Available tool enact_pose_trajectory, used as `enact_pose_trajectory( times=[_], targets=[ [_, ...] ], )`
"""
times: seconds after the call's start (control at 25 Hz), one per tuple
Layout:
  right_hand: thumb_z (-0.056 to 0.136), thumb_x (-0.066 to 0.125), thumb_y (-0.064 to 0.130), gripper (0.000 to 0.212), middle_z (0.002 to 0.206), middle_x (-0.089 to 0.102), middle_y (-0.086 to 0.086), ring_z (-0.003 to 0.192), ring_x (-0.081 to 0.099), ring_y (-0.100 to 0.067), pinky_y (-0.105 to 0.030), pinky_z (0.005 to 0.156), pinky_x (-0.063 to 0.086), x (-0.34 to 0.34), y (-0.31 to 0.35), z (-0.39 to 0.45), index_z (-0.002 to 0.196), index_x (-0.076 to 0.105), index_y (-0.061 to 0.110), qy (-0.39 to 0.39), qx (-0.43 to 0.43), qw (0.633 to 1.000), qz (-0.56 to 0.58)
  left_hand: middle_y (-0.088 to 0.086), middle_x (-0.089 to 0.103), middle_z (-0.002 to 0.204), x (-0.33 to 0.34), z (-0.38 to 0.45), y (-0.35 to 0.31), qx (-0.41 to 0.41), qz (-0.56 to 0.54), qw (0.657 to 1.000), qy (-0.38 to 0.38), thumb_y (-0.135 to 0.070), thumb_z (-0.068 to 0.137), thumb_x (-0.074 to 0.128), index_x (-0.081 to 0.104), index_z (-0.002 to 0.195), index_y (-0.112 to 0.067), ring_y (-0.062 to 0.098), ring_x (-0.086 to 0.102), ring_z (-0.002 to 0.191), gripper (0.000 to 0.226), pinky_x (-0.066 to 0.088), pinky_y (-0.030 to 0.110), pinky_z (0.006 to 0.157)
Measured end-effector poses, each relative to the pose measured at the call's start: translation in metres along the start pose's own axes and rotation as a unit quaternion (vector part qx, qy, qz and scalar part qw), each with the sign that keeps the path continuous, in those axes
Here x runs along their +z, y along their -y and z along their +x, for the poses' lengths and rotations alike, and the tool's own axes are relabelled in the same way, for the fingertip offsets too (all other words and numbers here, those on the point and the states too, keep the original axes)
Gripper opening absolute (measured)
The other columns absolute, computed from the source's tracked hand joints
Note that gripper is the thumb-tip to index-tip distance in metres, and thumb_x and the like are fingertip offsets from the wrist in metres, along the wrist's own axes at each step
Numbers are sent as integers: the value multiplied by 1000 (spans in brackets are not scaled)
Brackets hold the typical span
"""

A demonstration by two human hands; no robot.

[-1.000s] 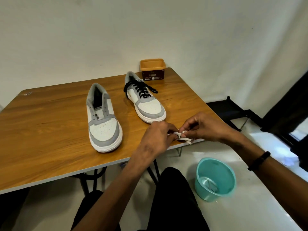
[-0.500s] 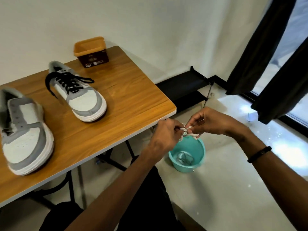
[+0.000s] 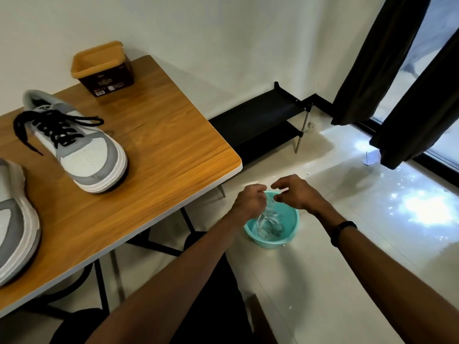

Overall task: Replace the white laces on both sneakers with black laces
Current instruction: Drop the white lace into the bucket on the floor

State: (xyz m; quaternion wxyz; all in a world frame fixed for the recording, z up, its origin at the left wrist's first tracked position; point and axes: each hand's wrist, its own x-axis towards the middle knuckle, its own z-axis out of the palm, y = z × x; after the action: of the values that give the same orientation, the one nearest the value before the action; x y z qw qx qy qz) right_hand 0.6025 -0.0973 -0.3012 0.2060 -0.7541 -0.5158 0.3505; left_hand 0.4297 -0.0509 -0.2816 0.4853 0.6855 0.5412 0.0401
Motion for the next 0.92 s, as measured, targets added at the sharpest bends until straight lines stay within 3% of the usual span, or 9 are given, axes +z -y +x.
enact_pose_trajectory(
  times=[0.12, 0.24, 0.36, 0.52, 0.6, 0.72, 0.92],
  targets=[
    [87, 83, 16, 28, 124, 72, -5, 112, 68, -18, -37, 100, 55, -6, -1, 1, 113, 76, 23, -21, 10, 1000, 13, 7, 66, 140, -3, 0, 7, -2, -27, 999, 23, -14, 103, 51, 65, 138, -18, 32, 61, 129, 38, 49, 49, 113],
    [89, 82, 14, 20, 110, 76, -3, 91, 69, -13, -32, 85, 56, -22, 14, -2, 106, 76, 22, -28, -4, 999, 18, 7, 69, 134, -5, -6, 7, -1, -57, 998, 26, -11, 100, 53, 69, 132, -21, 31, 63, 128, 37, 49, 48, 112],
    [91, 79, 13, 16, 99, 77, 0, 89, 72, -14, -31, 76, 57, -37, 39, -7, 100, 75, 25, -29, -35, 999, 5, 1, 76, 120, -13, -23, -6, 13, -92, 995, 37, -11, 100, 54, 67, 130, -26, 24, 69, 118, 36, 52, 39, 102],
    [94, 76, 11, 16, 96, 77, 1, 88, 71, -9, -22, 71, 53, -60, 71, -20, 110, 77, 14, -37, -67, 996, -44, -3, 76, 113, -23, -43, -29, 39, -122, 991, 49, -12, 103, 56, 62, 140, -23, 16, 72, 100, 39, 53, 28, 82],
    [93, 77, 13, 17, 98, 77, 2, 89, 70, -8, -22, 75, 53, -72, 93, -28, 110, 77, 15, -57, -82, 993, -60, 0, 75, 115, -33, -58, -43, 60, -133, 988, 47, -14, 104, 56, 59, 141, -23, 16, 72, 96, 39, 50, 26, 75],
    [94, 77, 18, 17, 98, 75, 7, 95, 71, -8, -30, 85, 58, -86, 134, -42, 111, 77, 20, -88, -112, 988, -68, 4, 76, 117, -57, -85, -61, 114, -153, 981, 29, -19, 104, 59, 56, 142, -21, 19, 74, 102, 38, 51, 30, 80],
    [97, 70, 22, 14, 100, 77, 7, 95, 71, -6, -26, 81, 56, -87, 207, -67, 108, 78, 22, -132, -175, 972, -80, 7, 76, 100, -108, -121, -69, 170, -214, 962, -2, -19, 105, 62, 56, 138, -7, 12, 73, 78, 36, 54, 26, 72]
  ],
)
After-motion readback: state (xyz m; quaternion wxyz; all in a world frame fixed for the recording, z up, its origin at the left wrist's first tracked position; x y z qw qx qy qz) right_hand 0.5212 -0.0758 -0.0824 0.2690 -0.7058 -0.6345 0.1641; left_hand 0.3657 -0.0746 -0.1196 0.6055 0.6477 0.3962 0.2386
